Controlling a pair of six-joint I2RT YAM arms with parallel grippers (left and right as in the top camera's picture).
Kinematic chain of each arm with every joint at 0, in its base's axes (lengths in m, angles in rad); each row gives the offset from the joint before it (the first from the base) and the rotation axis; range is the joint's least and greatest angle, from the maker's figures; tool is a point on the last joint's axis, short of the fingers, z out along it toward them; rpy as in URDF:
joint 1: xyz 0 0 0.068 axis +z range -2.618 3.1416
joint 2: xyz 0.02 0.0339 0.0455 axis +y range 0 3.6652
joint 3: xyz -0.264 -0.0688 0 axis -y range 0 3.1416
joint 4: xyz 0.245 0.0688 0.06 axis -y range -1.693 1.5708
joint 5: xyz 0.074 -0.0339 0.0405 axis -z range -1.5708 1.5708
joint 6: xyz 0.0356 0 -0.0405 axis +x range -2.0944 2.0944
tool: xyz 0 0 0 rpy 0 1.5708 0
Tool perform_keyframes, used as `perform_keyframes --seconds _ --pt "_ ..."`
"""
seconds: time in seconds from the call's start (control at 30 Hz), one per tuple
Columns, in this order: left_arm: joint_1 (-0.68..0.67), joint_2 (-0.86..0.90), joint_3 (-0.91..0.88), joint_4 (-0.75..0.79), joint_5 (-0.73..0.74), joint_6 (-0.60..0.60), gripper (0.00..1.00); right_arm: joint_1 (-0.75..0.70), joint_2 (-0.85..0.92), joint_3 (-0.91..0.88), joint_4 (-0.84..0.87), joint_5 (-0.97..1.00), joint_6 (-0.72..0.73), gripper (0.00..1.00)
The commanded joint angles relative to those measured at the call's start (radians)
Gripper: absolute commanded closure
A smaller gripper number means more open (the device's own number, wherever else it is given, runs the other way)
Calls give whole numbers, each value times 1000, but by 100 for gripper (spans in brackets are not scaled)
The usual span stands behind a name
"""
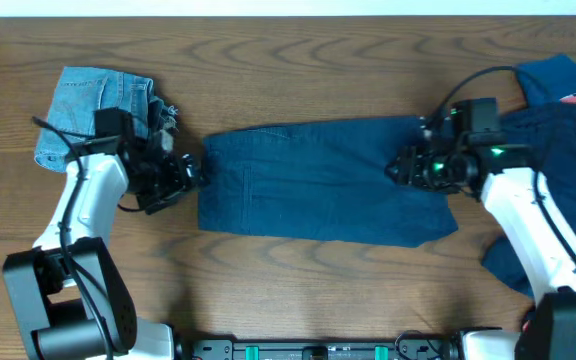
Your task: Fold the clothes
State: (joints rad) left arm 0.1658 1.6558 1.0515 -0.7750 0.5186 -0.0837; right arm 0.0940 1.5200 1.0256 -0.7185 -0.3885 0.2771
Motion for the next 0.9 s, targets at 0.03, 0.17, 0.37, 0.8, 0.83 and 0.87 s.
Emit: perform_keyframes --seconds 0.03,0.17,0.37,0.8,0.83,0.87 --pt "-48 38 -13 18 4 54 14 31 93 -8 -3 33 62 47" --pt "-71 86 -13 32 -50 53 14 29 185 -8 0 47 161 74" --pt "-72 158 -13 75 -55 38 14 31 295 -8 33 -10 171 83" --pt "-171 300 -13 206 1 -95 30 31 331 -8 45 16 152 86" --pt "-181 311 -13 209 0 -103 39 31 331 -8 46 16 152 87" --pt "-188 319 -13 210 -6 -114 47 31 331 -8 47 16 152 87"
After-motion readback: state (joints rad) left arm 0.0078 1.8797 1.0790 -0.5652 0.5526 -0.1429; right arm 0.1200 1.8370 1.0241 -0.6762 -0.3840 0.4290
